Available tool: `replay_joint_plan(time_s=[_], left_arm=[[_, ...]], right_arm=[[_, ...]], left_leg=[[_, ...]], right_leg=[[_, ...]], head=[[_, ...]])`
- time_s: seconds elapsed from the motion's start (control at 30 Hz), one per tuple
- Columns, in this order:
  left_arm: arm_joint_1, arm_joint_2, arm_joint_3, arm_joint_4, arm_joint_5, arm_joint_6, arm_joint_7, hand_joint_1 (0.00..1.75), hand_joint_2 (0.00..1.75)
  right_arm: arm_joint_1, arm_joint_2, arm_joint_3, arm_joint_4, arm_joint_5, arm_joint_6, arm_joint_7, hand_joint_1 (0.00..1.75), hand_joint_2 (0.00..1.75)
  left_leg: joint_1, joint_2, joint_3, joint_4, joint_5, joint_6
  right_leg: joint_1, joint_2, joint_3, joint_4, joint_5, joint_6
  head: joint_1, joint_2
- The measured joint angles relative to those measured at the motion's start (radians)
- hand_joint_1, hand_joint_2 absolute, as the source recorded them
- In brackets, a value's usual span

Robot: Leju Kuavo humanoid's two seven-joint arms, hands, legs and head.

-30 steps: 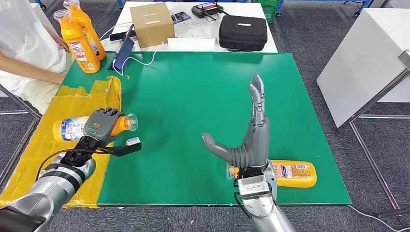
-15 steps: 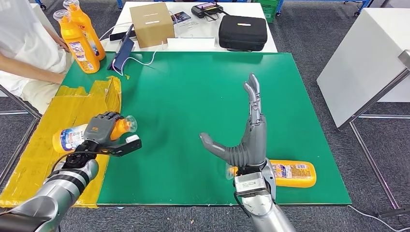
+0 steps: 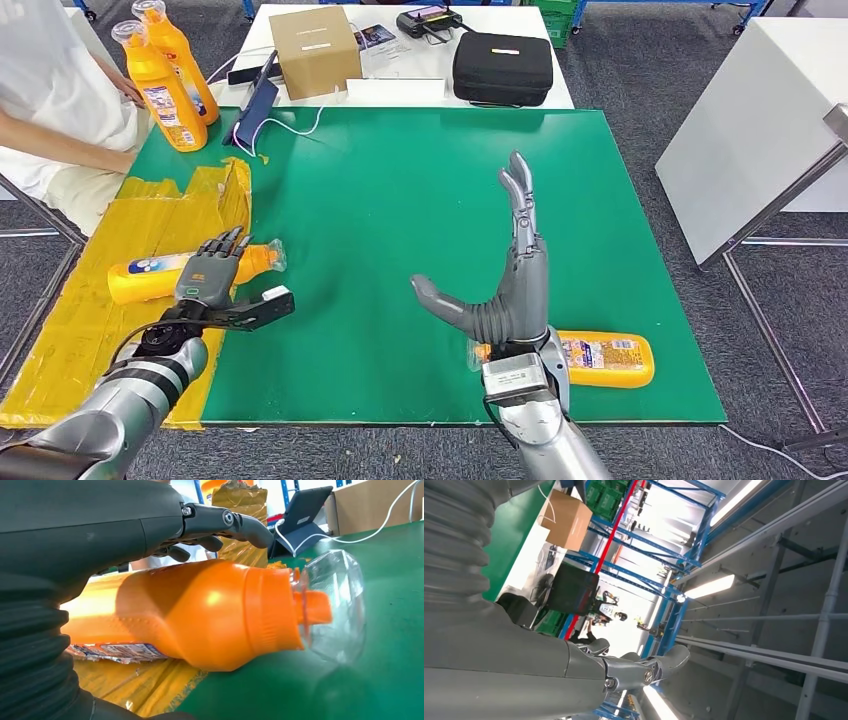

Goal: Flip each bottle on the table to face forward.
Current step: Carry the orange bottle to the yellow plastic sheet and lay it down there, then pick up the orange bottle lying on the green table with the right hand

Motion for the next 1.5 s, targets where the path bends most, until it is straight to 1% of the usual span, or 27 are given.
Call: replay_joint_plan(time_s=[0.23, 0.43, 0.5, 0.53, 0.63, 0.7, 0.77, 0.83, 0.9, 0.97, 1.03, 1.2, 1.5], left_arm=[[0.002, -0.010, 0.017, 0.003, 0.009, 0.000, -0.015, 0.00, 1.75], [0.012, -0.029, 0.046, 0.002, 0.060, 0.019, -0.078, 0.00, 1.75], [0.024, -0.041, 0.069, -0.006, 0.109, 0.053, -0.132, 0.00, 1.75], [0.032, -0.049, 0.084, -0.017, 0.152, 0.078, -0.178, 0.00, 1.75], [0.070, -0.078, 0.147, -0.092, 0.326, 0.147, -0.358, 0.00, 1.75], [0.115, -0.104, 0.189, -0.197, 0.421, 0.163, -0.453, 0.00, 1.75], [0.178, -0.131, 0.225, -0.350, 0.453, 0.168, -0.494, 0.00, 1.75], [0.243, -0.149, 0.243, -0.509, 0.426, 0.172, -0.480, 0.00, 1.75], [0.306, -0.159, 0.244, -0.650, 0.390, 0.172, -0.446, 0.00, 1.75], [0.356, -0.165, 0.241, -0.760, 0.372, 0.172, -0.419, 0.00, 1.75], [0.389, -0.168, 0.240, -0.834, 0.367, 0.172, -0.409, 0.00, 1.75], [0.428, -0.169, 0.240, -0.932, 0.365, 0.172, -0.406, 0.00, 1.75], [0.445, -0.170, 0.240, -0.987, 0.366, 0.172, -0.407, 0.00, 1.75]], right_arm=[[0.000, 0.000, 0.000, 0.002, 0.004, 0.000, 0.001, 0.00, 1.75], [0.000, 0.000, 0.000, 0.007, 0.020, 0.005, 0.006, 0.00, 1.75], [0.000, 0.000, 0.000, 0.009, 0.028, 0.006, 0.006, 0.00, 1.75], [0.000, 0.000, 0.000, 0.010, 0.034, 0.007, 0.006, 0.00, 1.75], [0.003, -0.003, 0.000, 0.012, 0.060, 0.005, 0.010, 0.00, 1.75], [0.011, -0.009, -0.001, 0.013, 0.096, 0.002, 0.025, 0.00, 1.75], [0.024, -0.021, -0.001, 0.015, 0.159, 0.004, 0.051, 0.00, 1.75], [0.040, -0.042, -0.001, 0.020, 0.244, 0.017, 0.083, 0.00, 1.75], [0.056, -0.067, -0.002, 0.027, 0.315, 0.031, 0.107, 0.00, 1.75], [0.071, -0.088, -0.003, 0.034, 0.345, 0.036, 0.114, 0.00, 1.75], [0.080, -0.100, -0.004, 0.038, 0.350, 0.037, 0.114, 0.00, 1.75], [0.086, -0.115, -0.007, 0.042, 0.354, 0.041, 0.114, 0.00, 1.75], [0.088, -0.124, -0.007, 0.043, 0.357, 0.043, 0.116, 0.00, 1.75]], left_leg=[[0.000, 0.000, 0.001, 0.000, 0.000, 0.000], [0.000, 0.000, 0.000, 0.000, 0.000, 0.000], [0.000, 0.000, 0.000, 0.000, 0.000, 0.000], [0.000, 0.000, 0.000, 0.000, 0.000, 0.000], [0.000, 0.000, 0.000, 0.000, 0.000, 0.000], [0.000, 0.000, 0.000, 0.000, 0.000, 0.000], [0.000, 0.001, 0.000, 0.000, -0.001, 0.000], [-0.001, 0.000, 0.000, 0.000, -0.002, -0.001], [-0.001, 0.000, -0.001, 0.000, -0.003, -0.001], [-0.001, 0.000, -0.001, 0.000, -0.003, -0.001], [0.000, 0.000, -0.001, 0.000, -0.003, -0.001], [0.000, 0.000, 0.000, 0.000, -0.002, -0.002], [0.000, 0.000, 0.000, 0.000, -0.002, -0.001]], right_leg=[[0.000, 0.000, 0.001, 0.000, 0.000, 0.000], [0.000, 0.000, 0.000, 0.000, 0.000, 0.000], [0.000, 0.000, 0.000, 0.000, 0.000, 0.000], [0.000, 0.000, 0.000, 0.000, 0.000, 0.000], [0.000, 0.000, 0.000, 0.000, 0.000, 0.000], [0.000, 0.000, 0.000, 0.000, 0.000, 0.000], [-0.001, 0.000, -0.001, 0.000, 0.000, 0.000], [-0.001, 0.000, -0.001, -0.001, -0.001, 0.000], [-0.001, 0.000, -0.001, -0.001, -0.001, 0.000], [-0.001, 0.000, -0.001, -0.001, -0.001, 0.000], [0.000, 0.000, -0.001, -0.001, -0.001, 0.000], [0.000, 0.000, -0.001, -0.001, -0.001, 0.000], [0.000, 0.000, -0.001, -0.001, -0.001, 0.000]], head=[[0.000, 0.000], [0.000, 0.000], [0.000, 0.000], [0.000, 0.000], [0.000, 0.000], [0.000, 0.000], [0.000, 0.000], [0.000, 0.000], [0.000, 0.000], [0.000, 0.000], [0.000, 0.000], [0.000, 0.000], [0.000, 0.000]])
